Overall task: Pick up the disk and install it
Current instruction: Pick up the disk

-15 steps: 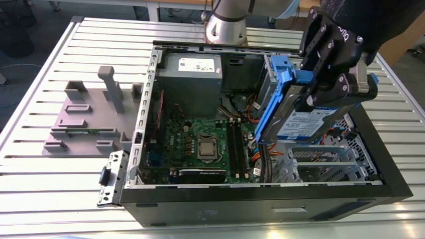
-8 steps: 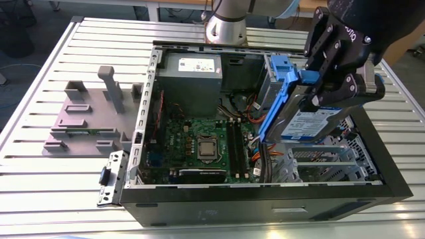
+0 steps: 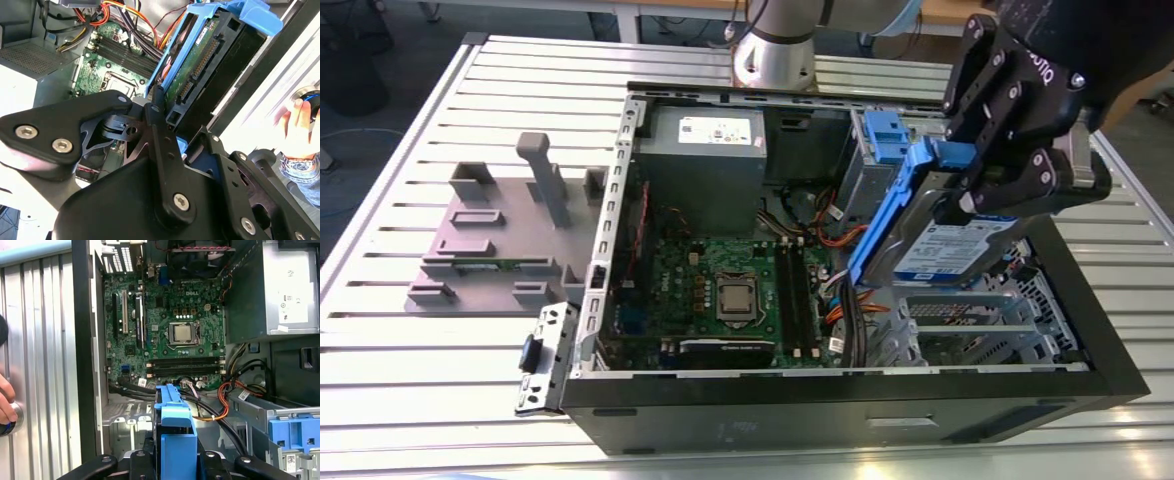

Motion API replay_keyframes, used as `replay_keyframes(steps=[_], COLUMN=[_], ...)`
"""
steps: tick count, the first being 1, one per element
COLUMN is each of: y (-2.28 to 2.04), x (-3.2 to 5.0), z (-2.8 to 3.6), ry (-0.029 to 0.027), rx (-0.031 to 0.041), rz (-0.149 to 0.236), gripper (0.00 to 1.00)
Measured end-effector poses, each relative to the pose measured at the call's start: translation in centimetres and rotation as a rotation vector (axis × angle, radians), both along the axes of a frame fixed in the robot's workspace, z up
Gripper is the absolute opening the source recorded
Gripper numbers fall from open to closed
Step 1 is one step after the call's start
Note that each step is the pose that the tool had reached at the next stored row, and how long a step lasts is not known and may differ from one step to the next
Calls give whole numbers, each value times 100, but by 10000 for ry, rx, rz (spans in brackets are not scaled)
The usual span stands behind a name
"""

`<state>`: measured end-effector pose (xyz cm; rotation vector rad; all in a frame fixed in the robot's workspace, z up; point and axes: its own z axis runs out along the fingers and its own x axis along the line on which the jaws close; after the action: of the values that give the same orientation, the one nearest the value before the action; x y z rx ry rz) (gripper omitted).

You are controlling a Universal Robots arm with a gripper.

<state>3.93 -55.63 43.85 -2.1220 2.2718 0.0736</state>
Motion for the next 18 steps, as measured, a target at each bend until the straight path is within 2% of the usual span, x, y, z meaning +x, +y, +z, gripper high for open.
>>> replay_keyframes(steps=[7,18], y=[-14,-119], x=[58,60], z=[0,0], ry=[22,22], rx=[5,6], rz=[0,-1], gripper=[36,36])
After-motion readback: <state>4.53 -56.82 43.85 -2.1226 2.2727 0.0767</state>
